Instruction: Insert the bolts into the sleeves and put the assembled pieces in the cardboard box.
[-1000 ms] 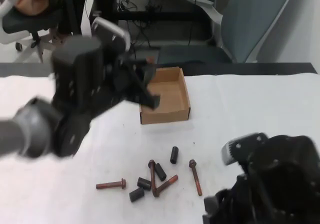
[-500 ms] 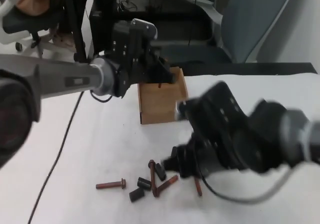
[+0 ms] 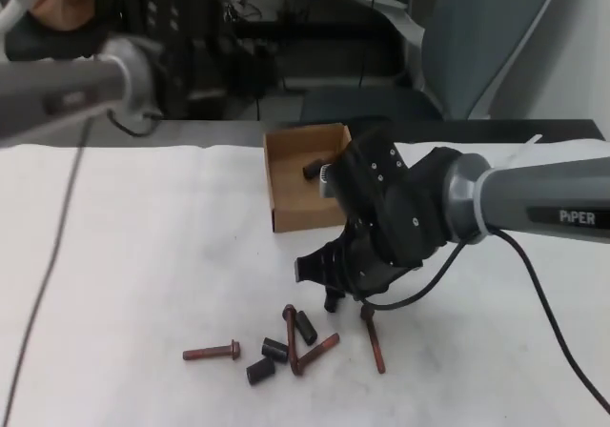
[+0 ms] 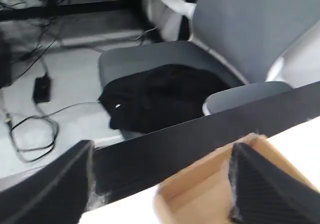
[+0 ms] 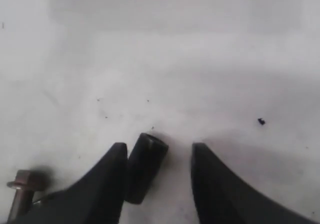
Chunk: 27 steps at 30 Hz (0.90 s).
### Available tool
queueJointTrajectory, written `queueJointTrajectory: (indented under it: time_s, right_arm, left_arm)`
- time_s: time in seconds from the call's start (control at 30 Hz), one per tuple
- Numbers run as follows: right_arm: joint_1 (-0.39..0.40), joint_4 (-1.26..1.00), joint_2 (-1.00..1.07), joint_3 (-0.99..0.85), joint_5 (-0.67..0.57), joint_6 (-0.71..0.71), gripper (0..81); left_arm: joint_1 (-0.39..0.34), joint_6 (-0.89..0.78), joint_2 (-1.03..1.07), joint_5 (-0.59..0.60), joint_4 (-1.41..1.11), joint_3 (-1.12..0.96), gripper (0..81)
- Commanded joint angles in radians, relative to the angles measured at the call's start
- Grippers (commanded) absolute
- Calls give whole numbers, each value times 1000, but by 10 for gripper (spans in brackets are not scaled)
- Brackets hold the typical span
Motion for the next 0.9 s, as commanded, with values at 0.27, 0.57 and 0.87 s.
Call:
queueJointTrajectory:
  time_s: [0.27,0.57,0.87]
  right_arm:
    - [1,43,98,-19,-46,22,239]
    - [-3,70,58,-22,-28,-82,6]
    - [-10,67,-14,-22,-30,-82,6]
  left_arm:
    - [49,110,-46,139,479,-13,700]
    - [-22,779,-74,300,1100,-13,700]
    - [-137,906,-84,2,1265,-12,700]
